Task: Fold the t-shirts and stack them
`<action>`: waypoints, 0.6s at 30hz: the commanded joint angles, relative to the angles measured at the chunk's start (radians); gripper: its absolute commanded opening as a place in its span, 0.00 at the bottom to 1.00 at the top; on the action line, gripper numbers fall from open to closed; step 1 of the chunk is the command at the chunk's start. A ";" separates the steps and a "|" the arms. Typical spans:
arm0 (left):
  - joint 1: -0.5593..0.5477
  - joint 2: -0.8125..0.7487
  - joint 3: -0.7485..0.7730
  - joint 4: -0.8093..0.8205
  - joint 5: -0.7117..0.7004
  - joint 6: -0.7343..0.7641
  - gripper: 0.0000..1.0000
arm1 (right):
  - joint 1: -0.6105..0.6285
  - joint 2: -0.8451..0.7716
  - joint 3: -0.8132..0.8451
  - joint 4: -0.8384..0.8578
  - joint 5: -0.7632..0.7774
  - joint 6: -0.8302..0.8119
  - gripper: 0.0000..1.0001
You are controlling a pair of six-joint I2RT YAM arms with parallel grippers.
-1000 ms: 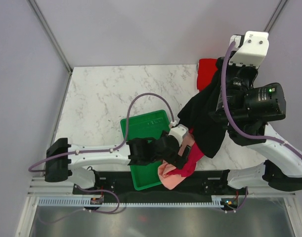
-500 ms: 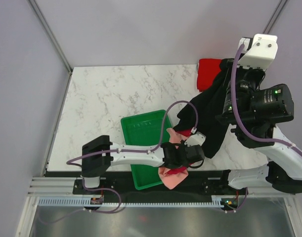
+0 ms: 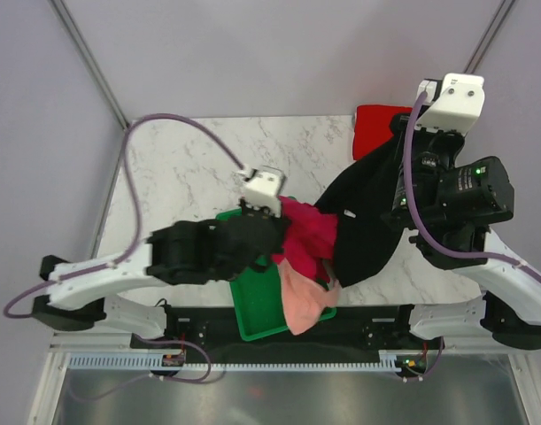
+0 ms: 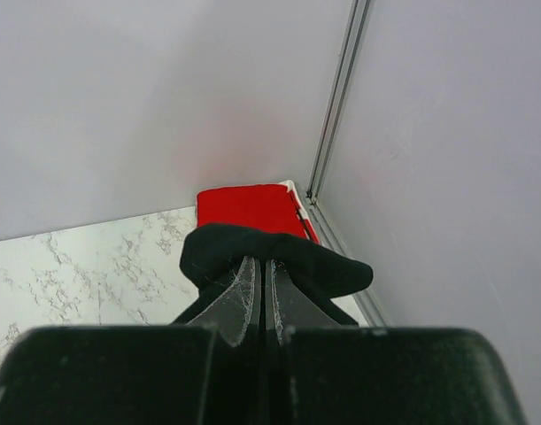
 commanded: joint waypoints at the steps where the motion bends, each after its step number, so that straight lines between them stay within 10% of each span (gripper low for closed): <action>1: 0.003 -0.154 -0.026 -0.063 -0.181 -0.009 0.02 | -0.011 -0.023 -0.003 0.008 0.038 0.027 0.00; 15: 0.092 -0.097 -0.434 -0.068 0.013 -0.294 0.04 | -0.025 -0.066 -0.046 -0.001 0.045 0.050 0.00; 18: 0.148 -0.047 -0.479 0.007 0.181 -0.234 0.90 | -0.025 -0.070 -0.052 -0.004 0.050 0.045 0.00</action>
